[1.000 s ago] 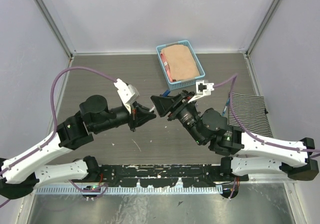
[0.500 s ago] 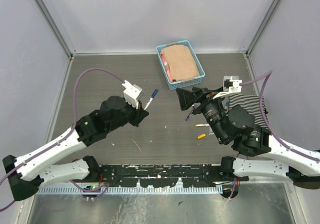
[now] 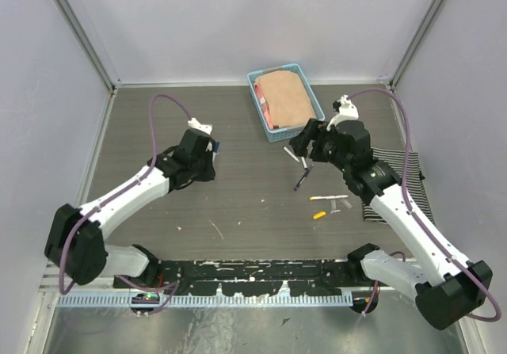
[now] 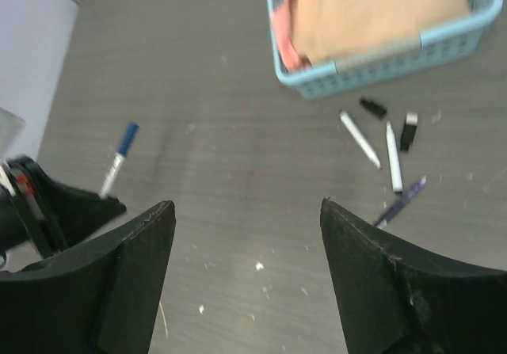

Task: Insert the pens into the pen caps
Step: Place the pen at the center of the board.

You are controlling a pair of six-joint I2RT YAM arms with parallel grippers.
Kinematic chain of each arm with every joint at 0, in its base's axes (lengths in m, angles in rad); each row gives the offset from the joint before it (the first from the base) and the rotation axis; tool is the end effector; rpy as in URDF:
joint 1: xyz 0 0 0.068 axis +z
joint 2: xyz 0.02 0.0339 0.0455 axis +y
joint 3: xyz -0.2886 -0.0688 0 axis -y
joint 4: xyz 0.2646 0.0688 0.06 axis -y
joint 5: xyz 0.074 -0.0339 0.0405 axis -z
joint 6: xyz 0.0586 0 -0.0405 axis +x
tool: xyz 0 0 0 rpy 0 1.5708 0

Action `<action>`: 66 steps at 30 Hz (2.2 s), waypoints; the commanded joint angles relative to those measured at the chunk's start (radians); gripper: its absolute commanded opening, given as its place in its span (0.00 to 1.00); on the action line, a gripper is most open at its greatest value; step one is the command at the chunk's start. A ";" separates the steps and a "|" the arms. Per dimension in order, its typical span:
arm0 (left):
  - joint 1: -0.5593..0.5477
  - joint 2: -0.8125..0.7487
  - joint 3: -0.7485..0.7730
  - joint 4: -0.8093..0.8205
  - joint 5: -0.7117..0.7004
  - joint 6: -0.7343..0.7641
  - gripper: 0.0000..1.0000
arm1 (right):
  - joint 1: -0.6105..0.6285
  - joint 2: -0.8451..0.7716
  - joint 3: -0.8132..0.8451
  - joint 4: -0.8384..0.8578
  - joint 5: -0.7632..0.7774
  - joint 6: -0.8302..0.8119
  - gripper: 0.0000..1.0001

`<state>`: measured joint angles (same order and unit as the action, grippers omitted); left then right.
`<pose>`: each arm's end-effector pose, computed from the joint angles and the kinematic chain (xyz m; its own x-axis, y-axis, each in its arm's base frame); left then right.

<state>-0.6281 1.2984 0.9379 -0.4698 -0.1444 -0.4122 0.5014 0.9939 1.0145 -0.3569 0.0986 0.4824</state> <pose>0.2478 -0.1696 0.2568 -0.7487 0.0538 -0.6607 0.2215 0.9597 -0.1730 0.2227 0.1155 0.3772 -0.4405 0.2850 -0.8513 -0.2173 0.8862 0.4091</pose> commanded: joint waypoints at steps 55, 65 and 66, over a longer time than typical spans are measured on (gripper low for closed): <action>0.197 0.369 0.056 -0.049 -0.119 0.041 0.34 | -0.095 -0.200 -0.307 -0.080 -0.294 0.062 0.79; 0.196 0.249 0.116 -0.135 -0.120 0.051 0.39 | -0.094 -0.171 -0.238 -0.163 -0.151 0.091 0.80; 0.193 0.233 0.130 -0.152 -0.117 0.053 0.40 | -0.094 -0.163 -0.225 -0.179 -0.121 0.106 0.80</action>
<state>-0.4347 1.6211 1.0027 -0.5579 -0.2493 -0.3706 0.4061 0.8165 0.7071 -0.5030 -0.1413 0.5552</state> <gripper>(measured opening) 0.387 0.795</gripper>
